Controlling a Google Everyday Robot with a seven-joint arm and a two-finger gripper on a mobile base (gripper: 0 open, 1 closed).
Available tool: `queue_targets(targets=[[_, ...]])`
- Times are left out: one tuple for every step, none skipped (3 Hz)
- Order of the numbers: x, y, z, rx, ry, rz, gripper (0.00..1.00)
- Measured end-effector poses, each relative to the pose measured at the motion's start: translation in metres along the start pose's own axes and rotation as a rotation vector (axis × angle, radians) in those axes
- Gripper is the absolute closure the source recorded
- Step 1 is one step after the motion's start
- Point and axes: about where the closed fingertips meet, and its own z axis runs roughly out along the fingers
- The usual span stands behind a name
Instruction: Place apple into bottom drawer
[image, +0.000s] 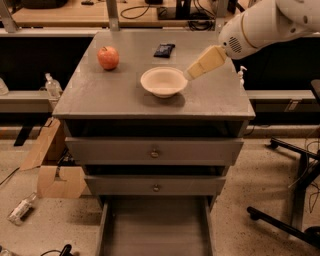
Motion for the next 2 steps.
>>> queue_targets(targets=[[0.000,0.000,0.001,0.000,-0.001,0.000,0.00],[-0.013,-0.005,0.037,-0.013,-0.055,-0.005,0.00]])
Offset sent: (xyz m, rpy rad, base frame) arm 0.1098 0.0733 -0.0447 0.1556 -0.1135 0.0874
